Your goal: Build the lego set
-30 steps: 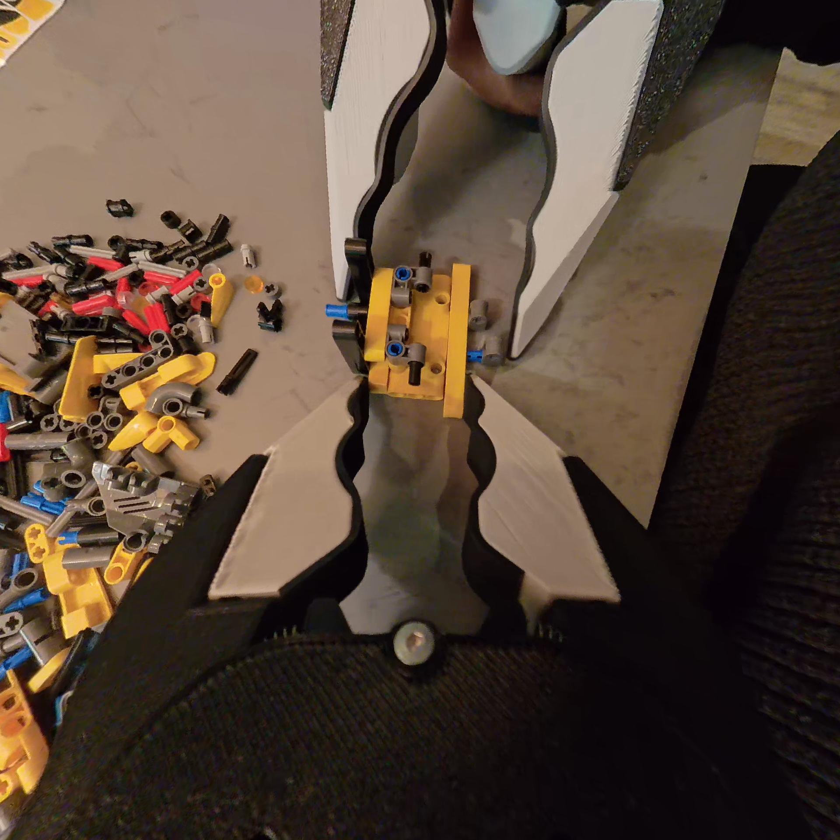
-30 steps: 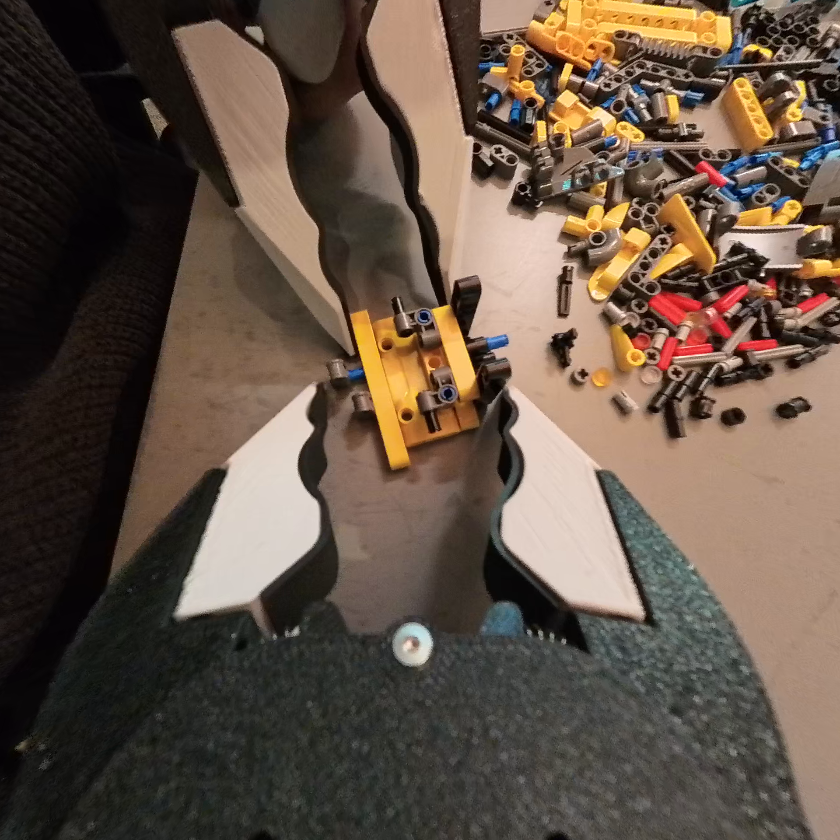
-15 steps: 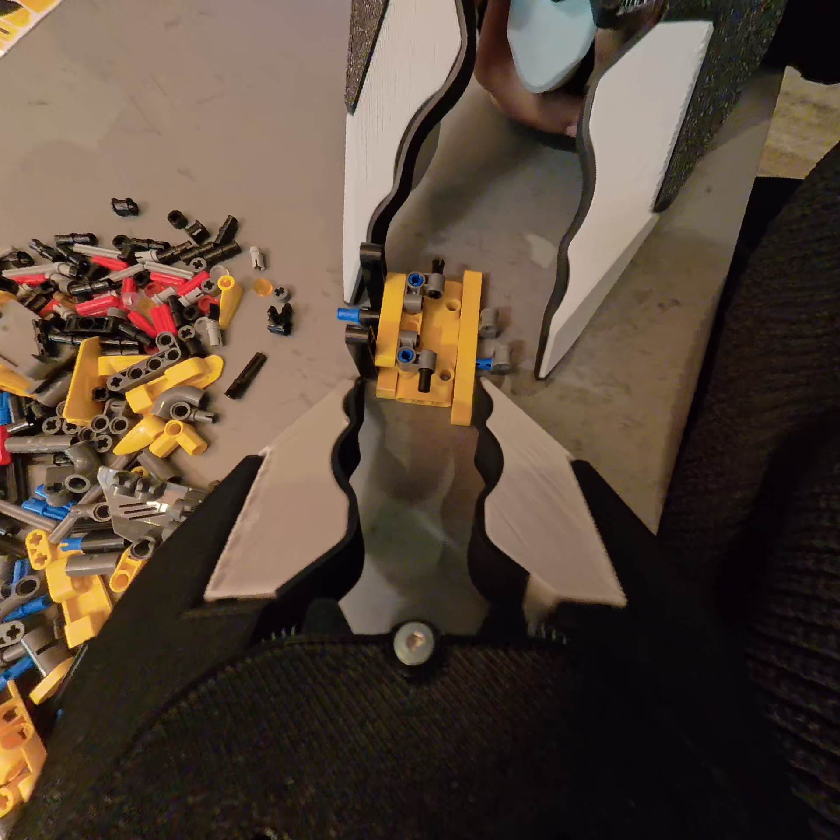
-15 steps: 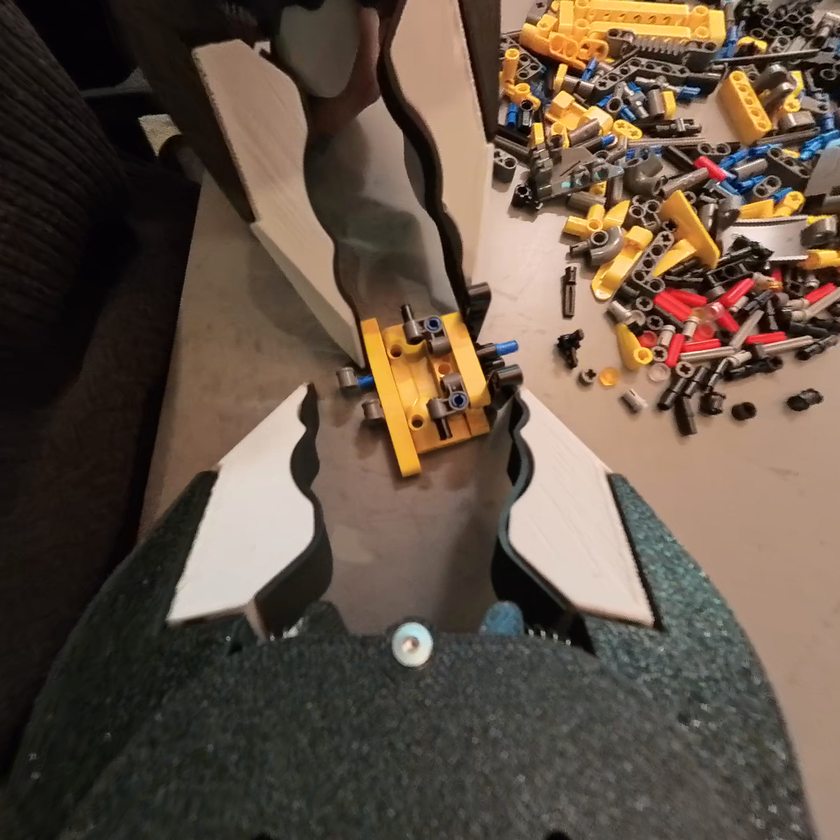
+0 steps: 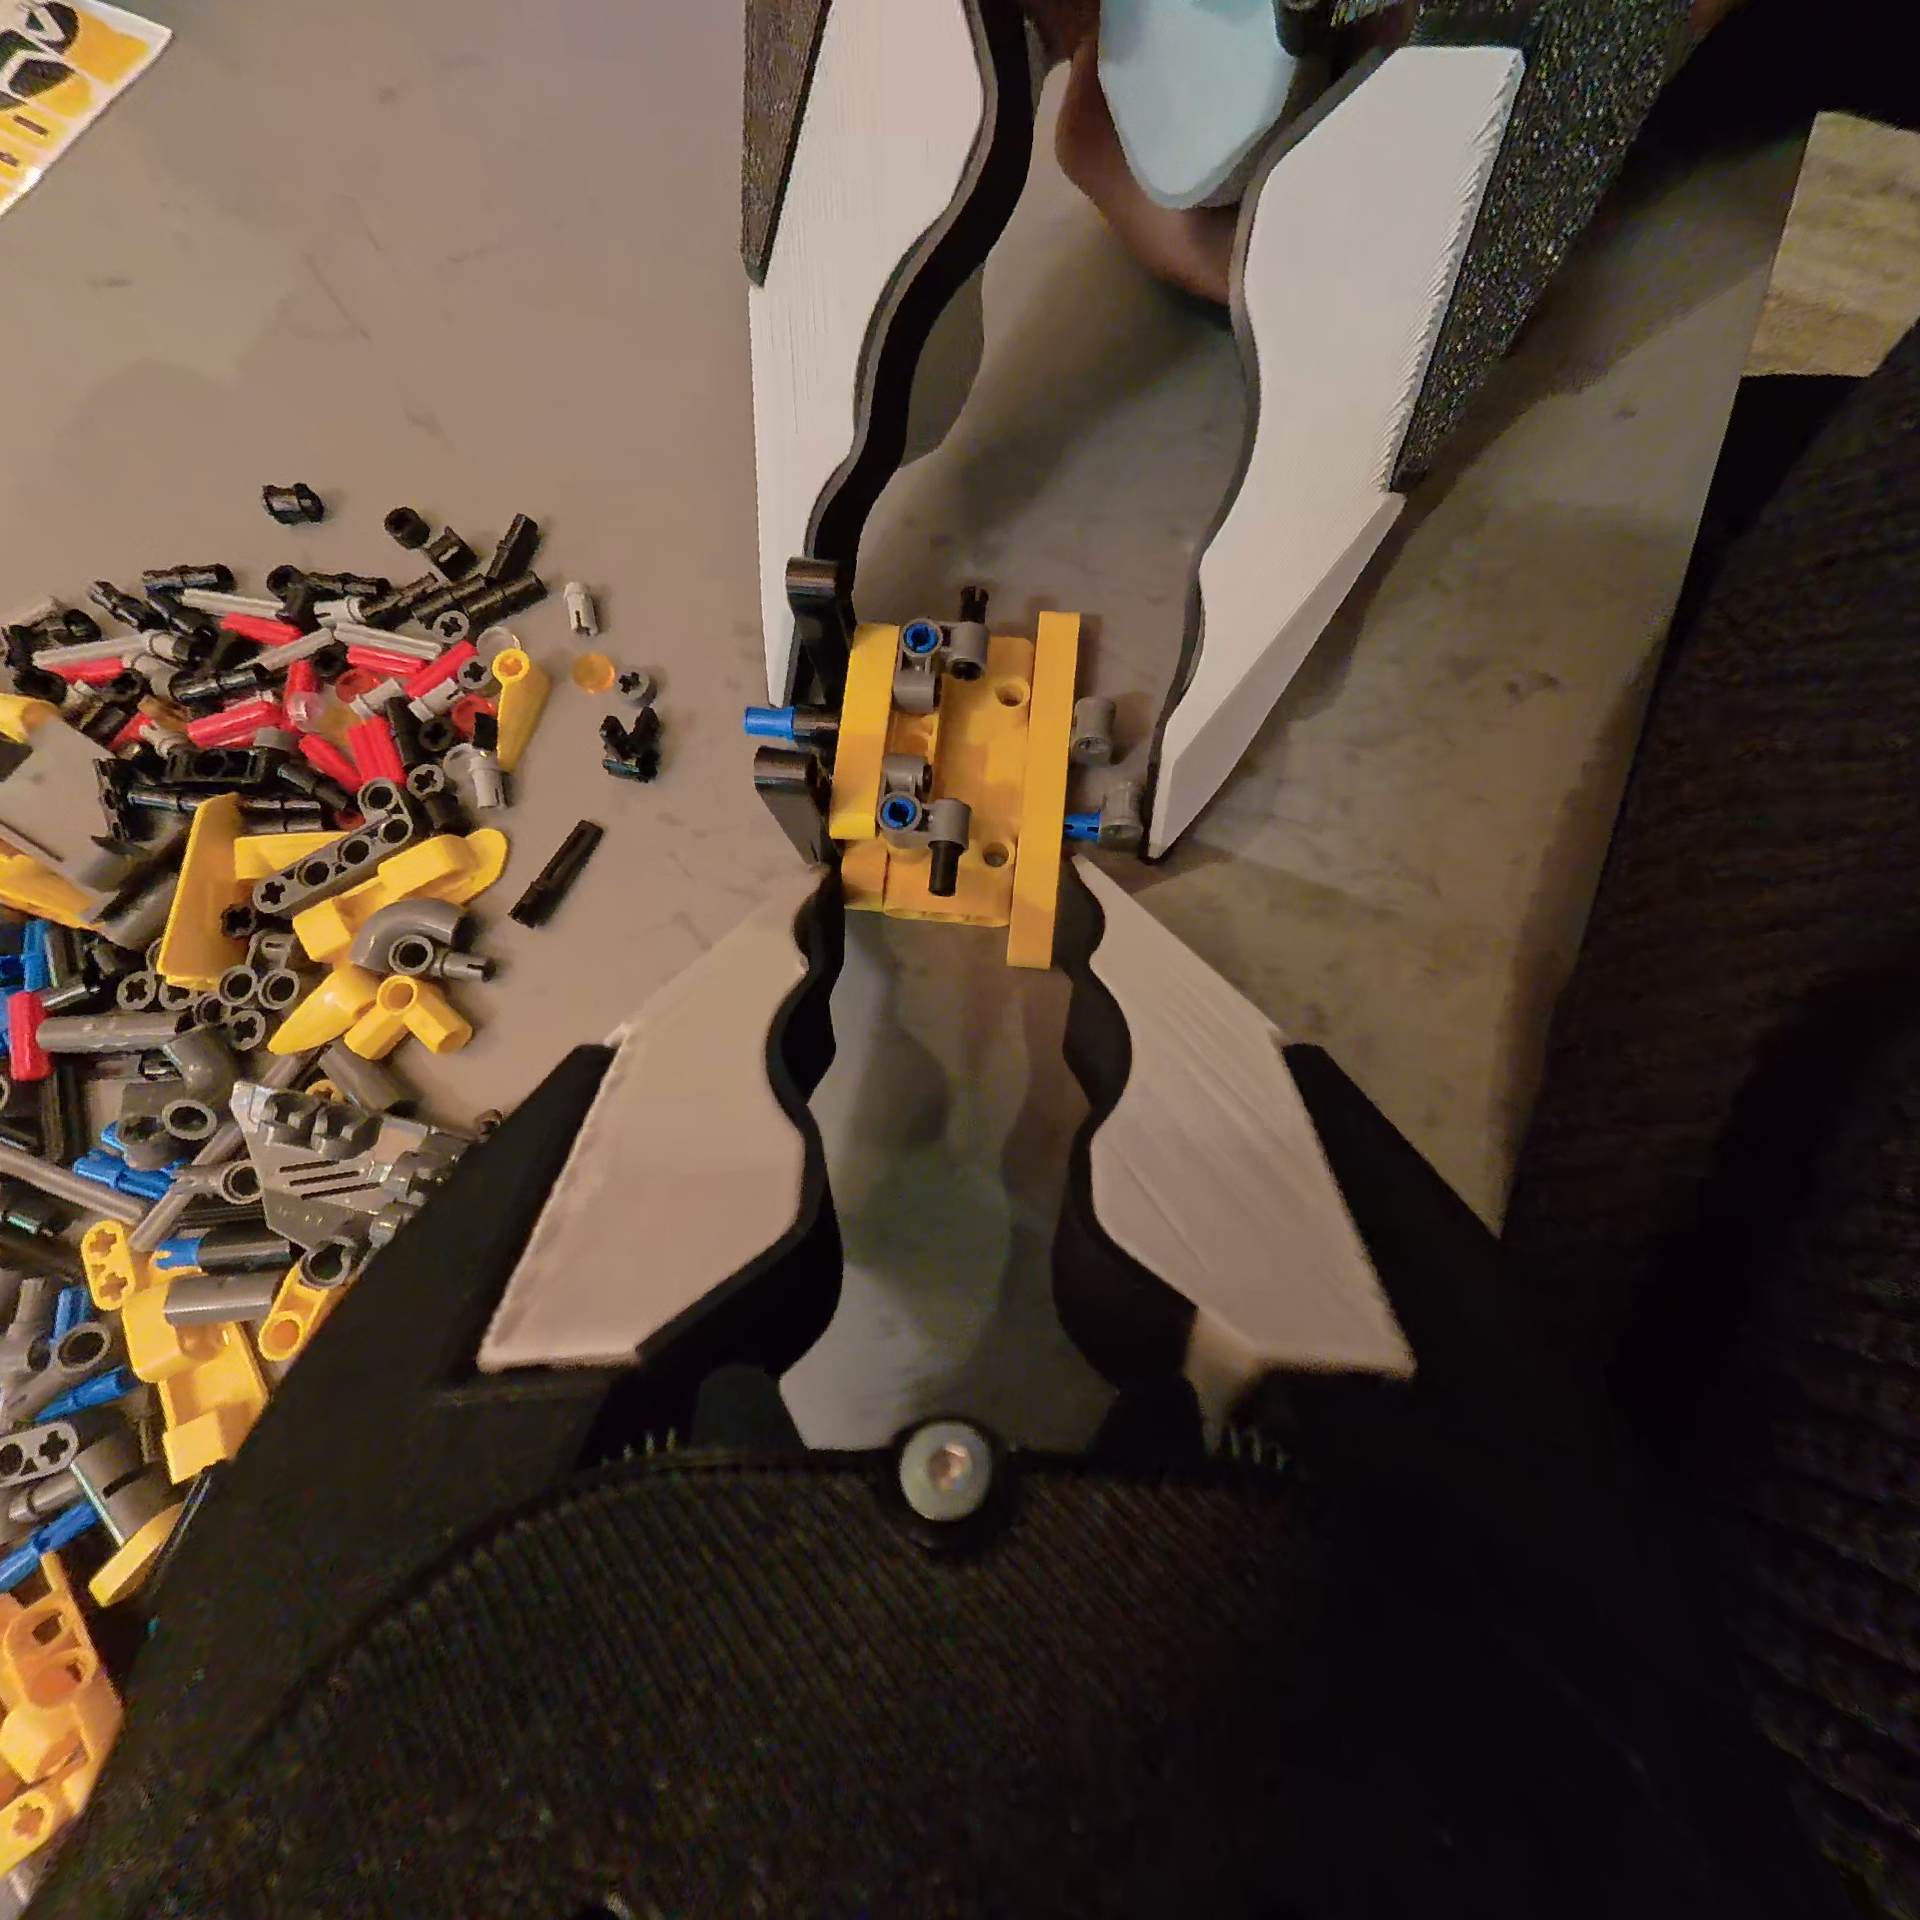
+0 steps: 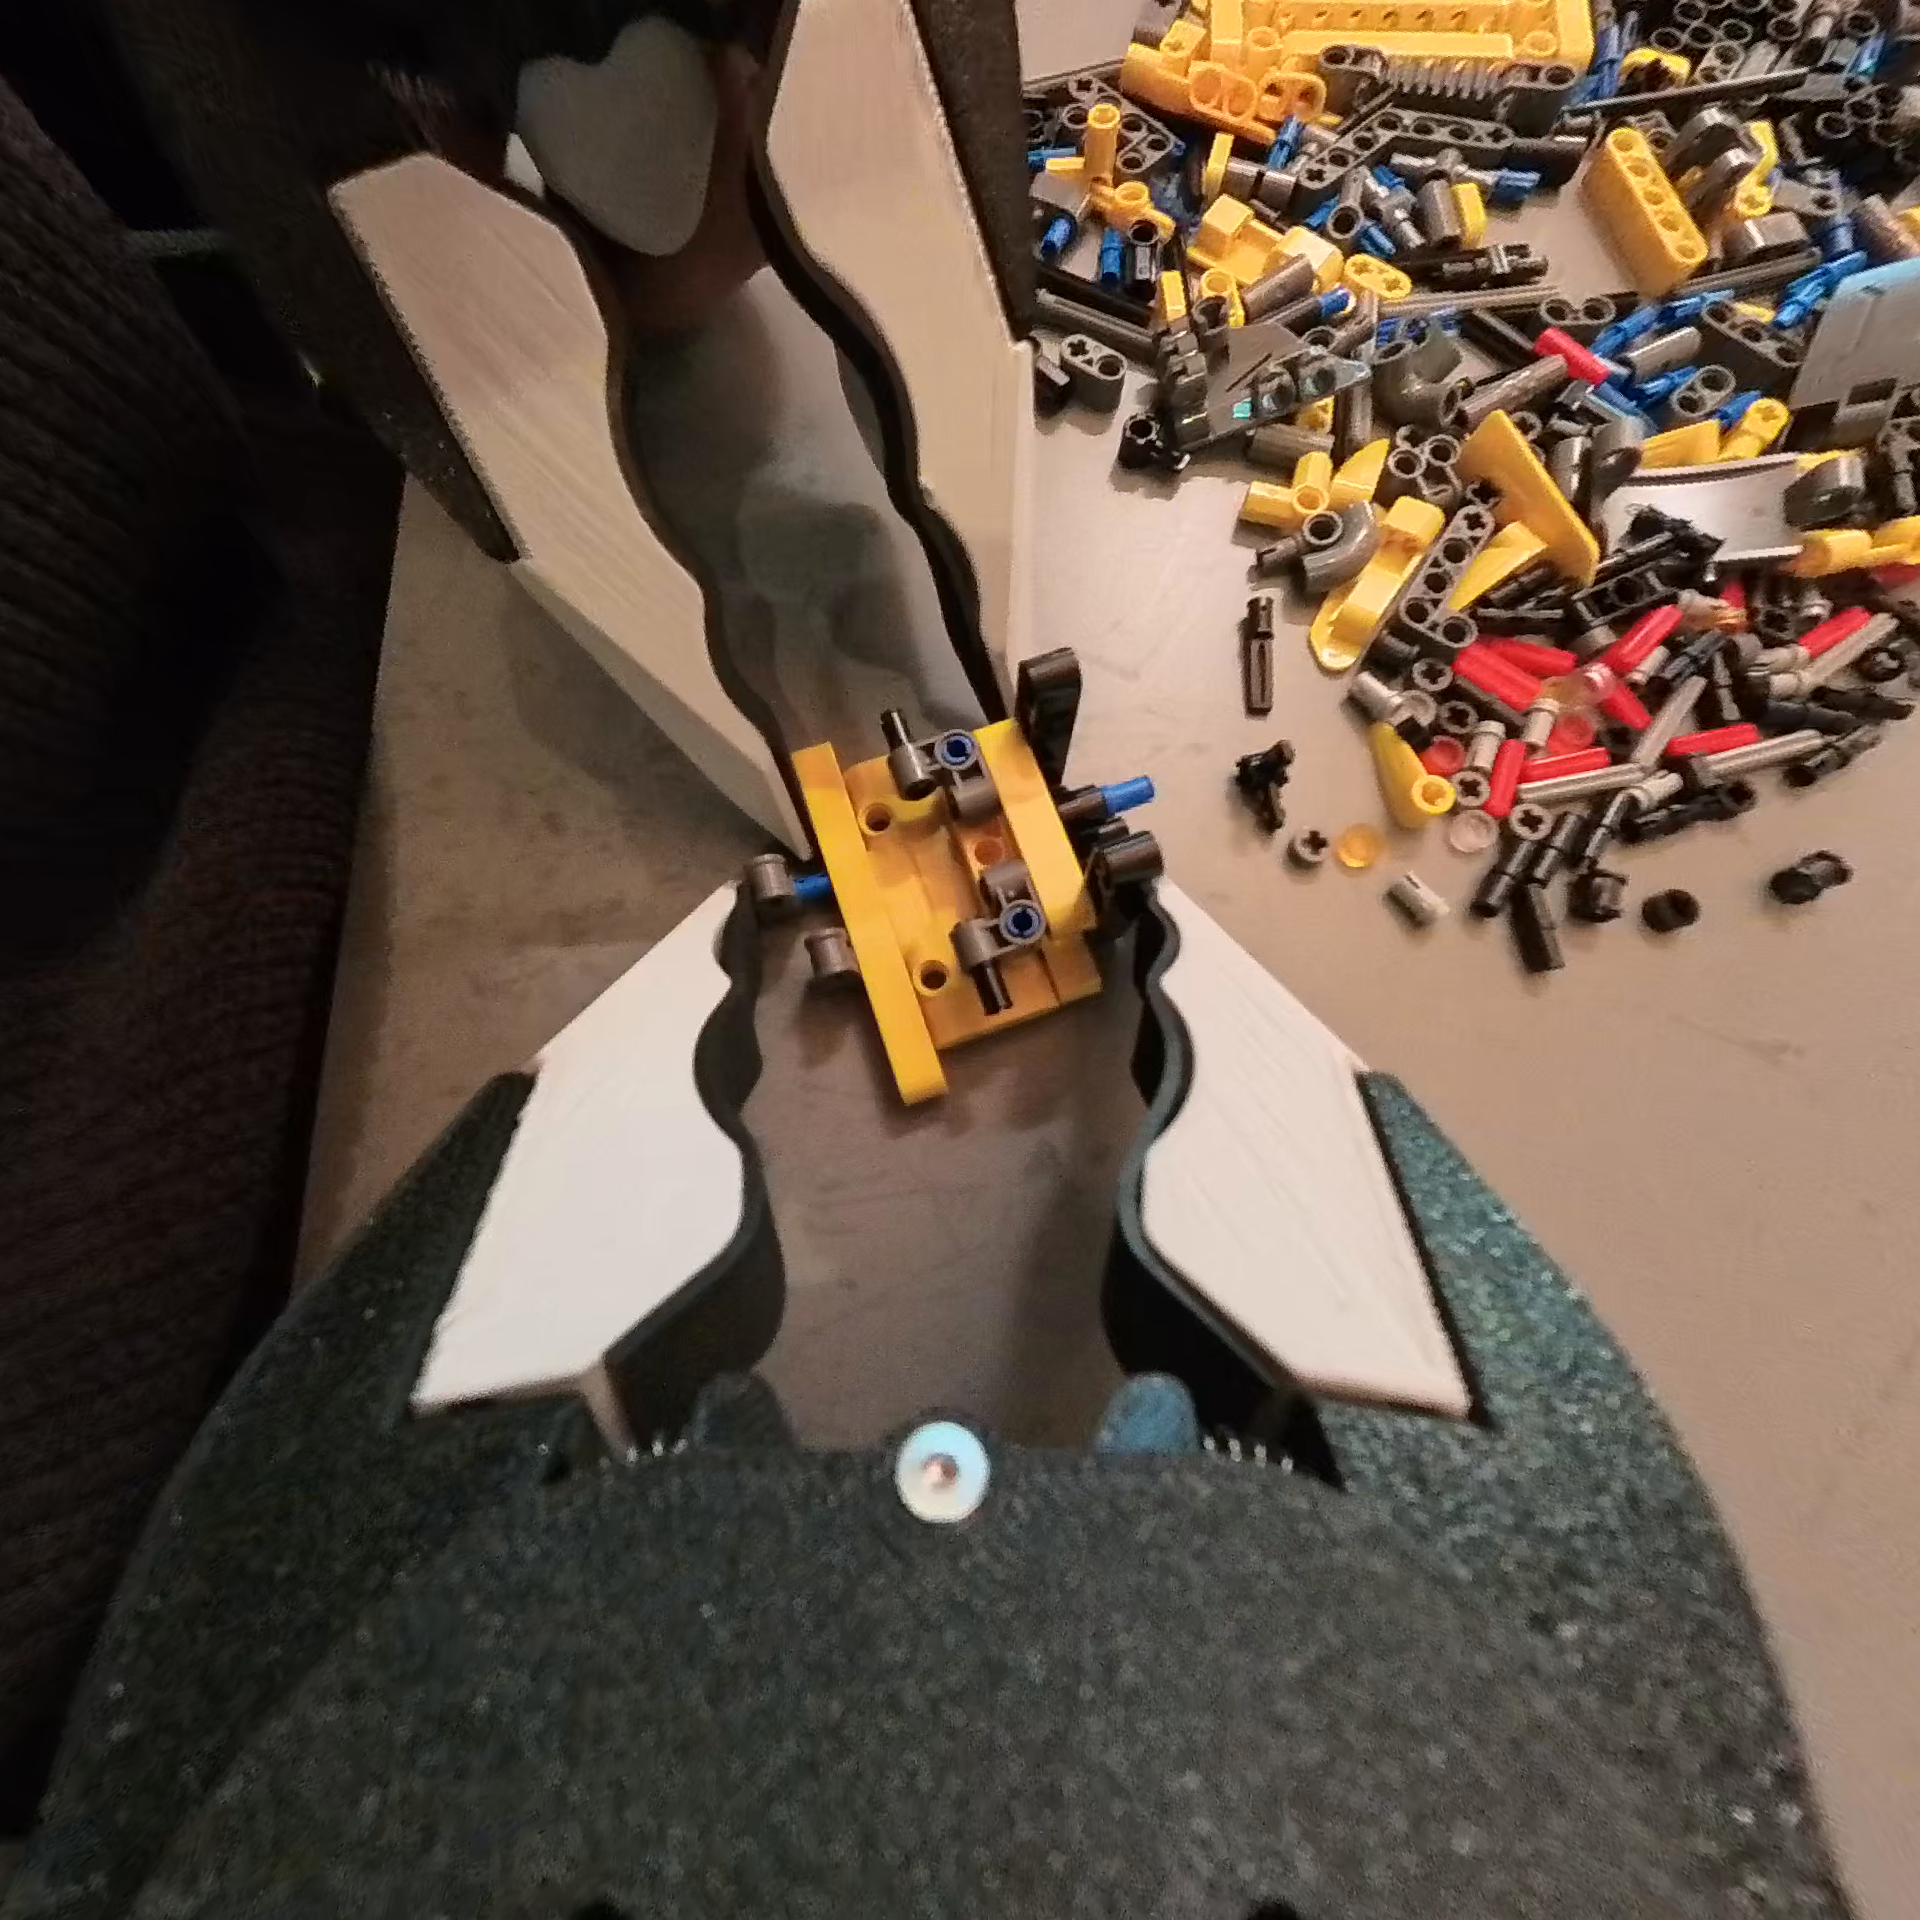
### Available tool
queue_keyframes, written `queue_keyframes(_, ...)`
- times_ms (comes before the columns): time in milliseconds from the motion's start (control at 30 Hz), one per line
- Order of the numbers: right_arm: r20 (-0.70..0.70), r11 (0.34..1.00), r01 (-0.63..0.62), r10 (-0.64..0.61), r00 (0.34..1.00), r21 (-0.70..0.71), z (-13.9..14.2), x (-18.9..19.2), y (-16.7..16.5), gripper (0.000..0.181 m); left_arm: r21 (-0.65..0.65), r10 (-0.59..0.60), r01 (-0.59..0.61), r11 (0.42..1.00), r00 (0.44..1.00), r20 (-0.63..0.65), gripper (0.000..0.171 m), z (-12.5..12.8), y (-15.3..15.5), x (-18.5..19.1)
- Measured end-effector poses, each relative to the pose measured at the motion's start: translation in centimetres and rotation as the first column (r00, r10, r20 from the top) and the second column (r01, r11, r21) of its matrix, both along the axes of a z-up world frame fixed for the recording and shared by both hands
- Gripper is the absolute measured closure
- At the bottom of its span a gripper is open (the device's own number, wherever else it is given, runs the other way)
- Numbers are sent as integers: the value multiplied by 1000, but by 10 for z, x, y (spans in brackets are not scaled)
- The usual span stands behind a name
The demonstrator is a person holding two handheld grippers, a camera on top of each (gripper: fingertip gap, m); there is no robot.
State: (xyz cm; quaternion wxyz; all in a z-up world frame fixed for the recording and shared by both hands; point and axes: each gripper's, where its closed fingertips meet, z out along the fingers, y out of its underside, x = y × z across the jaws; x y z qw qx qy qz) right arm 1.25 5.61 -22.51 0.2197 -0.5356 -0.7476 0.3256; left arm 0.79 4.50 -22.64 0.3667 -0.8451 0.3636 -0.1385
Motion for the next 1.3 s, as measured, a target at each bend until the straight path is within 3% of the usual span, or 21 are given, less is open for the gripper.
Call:
queue_keyframes(833,19,998,-16,17,1000,-57,0,0,1,110,26,-14,14,1000,1000,-27,134,0,1,0)
queue_keyframes(1300,183,997,-53,44,982,47,-1,-1,6,118,57,-37,40,998,998,-58,135,0,2,-1)
